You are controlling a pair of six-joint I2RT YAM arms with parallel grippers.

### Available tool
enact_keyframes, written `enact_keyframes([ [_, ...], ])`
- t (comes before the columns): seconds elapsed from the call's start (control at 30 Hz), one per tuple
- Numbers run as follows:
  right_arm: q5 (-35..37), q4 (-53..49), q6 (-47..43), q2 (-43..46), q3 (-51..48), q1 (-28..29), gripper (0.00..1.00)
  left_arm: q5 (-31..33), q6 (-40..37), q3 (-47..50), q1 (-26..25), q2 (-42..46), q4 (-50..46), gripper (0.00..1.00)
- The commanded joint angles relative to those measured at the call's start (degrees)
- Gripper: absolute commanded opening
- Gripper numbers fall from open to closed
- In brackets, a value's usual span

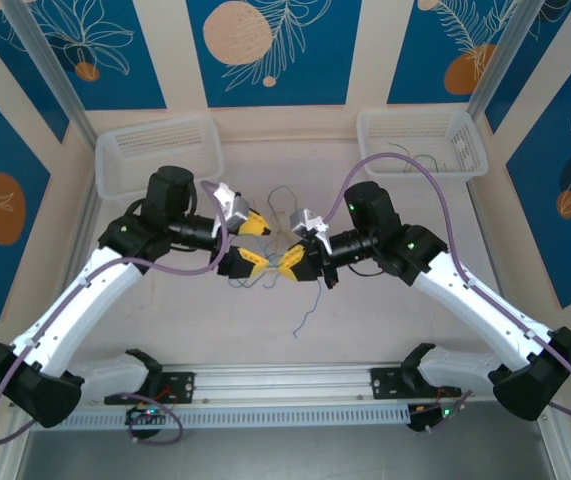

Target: Untangle the cables

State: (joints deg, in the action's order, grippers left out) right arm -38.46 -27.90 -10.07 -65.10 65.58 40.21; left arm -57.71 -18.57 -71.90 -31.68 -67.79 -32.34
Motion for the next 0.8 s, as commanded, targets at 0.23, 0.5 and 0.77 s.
enact_keyframes([
  [0.23, 3.2, 1.3, 4.0, 1.4, 2.5, -2.8, 0.00, 3.5, -4.6, -1.3, -1.2, -2.0, -7.4, 0.31],
  [0.5, 3.7, 2.4, 5.1, 2.5, 1.2, -4.0, 0.00, 3.7, -4.7, -1.8, -1.2, -2.5, -7.7, 0.07],
  [0.77, 2.5, 2.9, 5.4, 3.5, 0.3, -4.6, 0.00, 4.1, -4.7, -2.1, -1.2, -2.6, -8.2, 0.15],
])
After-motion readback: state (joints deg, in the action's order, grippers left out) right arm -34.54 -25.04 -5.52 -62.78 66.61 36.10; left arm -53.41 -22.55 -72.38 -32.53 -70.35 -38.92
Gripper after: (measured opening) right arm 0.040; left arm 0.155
